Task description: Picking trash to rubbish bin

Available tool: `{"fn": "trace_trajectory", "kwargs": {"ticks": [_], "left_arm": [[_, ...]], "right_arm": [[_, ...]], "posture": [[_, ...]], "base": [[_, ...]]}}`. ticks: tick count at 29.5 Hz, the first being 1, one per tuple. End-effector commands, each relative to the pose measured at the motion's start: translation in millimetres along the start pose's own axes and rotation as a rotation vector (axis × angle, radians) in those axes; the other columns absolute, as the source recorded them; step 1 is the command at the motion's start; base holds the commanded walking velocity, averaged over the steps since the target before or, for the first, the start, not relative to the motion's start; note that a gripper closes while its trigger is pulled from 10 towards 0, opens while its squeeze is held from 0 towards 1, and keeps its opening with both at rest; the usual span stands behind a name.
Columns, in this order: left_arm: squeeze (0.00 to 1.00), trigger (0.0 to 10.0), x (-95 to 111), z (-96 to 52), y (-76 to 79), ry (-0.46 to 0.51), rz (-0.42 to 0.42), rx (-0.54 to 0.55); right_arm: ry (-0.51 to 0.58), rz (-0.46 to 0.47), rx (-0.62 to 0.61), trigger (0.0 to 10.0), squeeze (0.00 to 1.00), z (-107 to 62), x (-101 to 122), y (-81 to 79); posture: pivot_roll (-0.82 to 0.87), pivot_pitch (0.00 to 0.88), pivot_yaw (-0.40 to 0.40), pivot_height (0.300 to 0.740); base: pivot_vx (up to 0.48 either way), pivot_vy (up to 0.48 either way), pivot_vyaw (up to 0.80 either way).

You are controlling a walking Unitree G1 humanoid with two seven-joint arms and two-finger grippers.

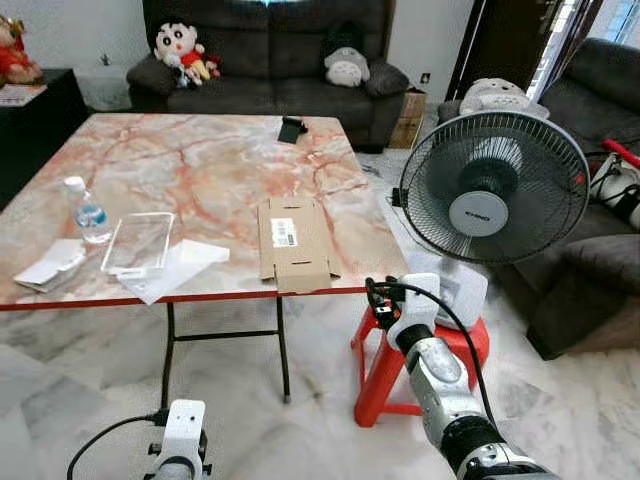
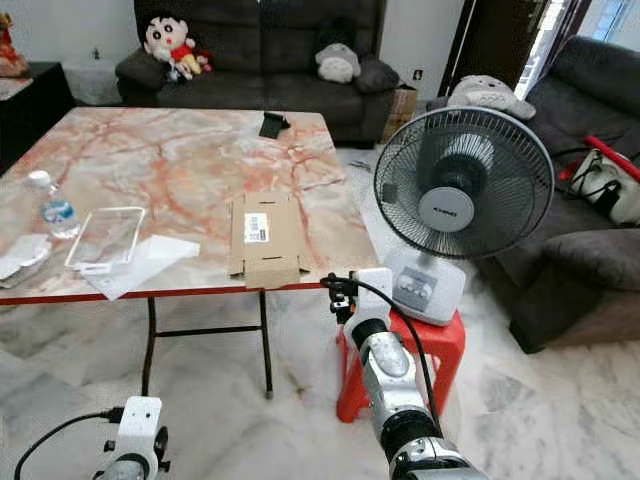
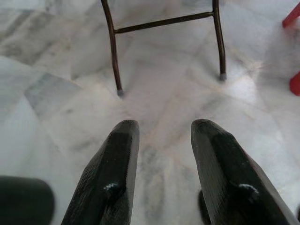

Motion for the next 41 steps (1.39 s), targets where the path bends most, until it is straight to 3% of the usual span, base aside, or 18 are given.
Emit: {"fn": "trace_trajectory", "kwargs": {"ticks": [1, 6, 8, 13, 17, 22, 29, 41], "left_arm": [[0.00, 10.0, 16.3, 3.1, 5.8, 0.066, -0.005, -0.012], [0.00, 10.0, 42.4, 6.1, 11.2, 0.176, -0.018, -0.026], [0.00, 10.0, 77.2, 7.8, 17.5, 0.303, -0.037, -0.021], [0.00, 10.0, 118.9, 4.3, 27.2, 0.461, -0.022, -0.038], [0.00, 10.0, 139.1, 1.3, 29.3, 0.536, -0.012, -0.032], [0.00, 10.0, 152.2, -2.1, 22.6, 0.587, -0.035, 0.008], [0.00, 10.0, 150.1, -4.6, 14.8, 0.583, -0.052, 0.049], [0.00, 10.0, 165.9, -7.8, 16.9, 0.616, -0.059, 0.058]], "right_arm": [[0.006, -0.006, -0.010, 10.0, 0.00, 0.4, 3.0, 4.7], [0.005, -0.006, -0.008, 10.0, 0.00, 0.4, 2.9, 4.6], [0.007, -0.004, -0.006, 10.0, 0.00, 0.5, 3.2, 4.2], [0.018, -0.001, 0.002, 10.0, 0.00, 1.8, 5.5, 1.4], [0.026, 0.000, 0.011, 10.0, 0.00, 2.8, 7.6, -0.5], [0.031, -0.011, 0.019, 10.0, 0.00, 3.7, 9.2, -2.4], [0.035, -0.016, 0.037, 10.0, 0.00, 4.0, 9.6, -5.9], [0.030, -0.024, 0.040, 10.0, 0.00, 4.6, 9.9, -6.0]], "posture": [[-0.03, 0.014, -0.042, 0.740], [-0.03, 0.016, -0.043, 0.740], [-0.03, 0.016, -0.043, 0.740], [-0.02, 0.015, -0.040, 0.740], [-0.02, 0.012, -0.039, 0.740], [-0.02, 0.013, -0.037, 0.740], [-0.02, 0.008, -0.034, 0.740], [-0.02, 0.000, -0.034, 0.740]], "base": [[0.000, 0.000, 0.00], [0.000, 0.000, 0.00], [0.000, 0.000, 0.00], [0.000, 0.000, 0.00], [0.000, 0.000, 0.00], [0.000, 0.000, 0.00], [0.000, 0.000, 0.45], [0.183, 0.000, 0.24]]}}
Point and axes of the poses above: a point about 5 cm out from each wrist's last joint towards the gripper, its own z axis pointing out of the wrist towards the gripper, its own x axis along the axis of the wrist's last joint, y = z × x, the point moved 2 cm from there along z, pointing out of the wrist towards the gripper, and after that the axes turned 1 degree about -z, right-handed, at the moved point
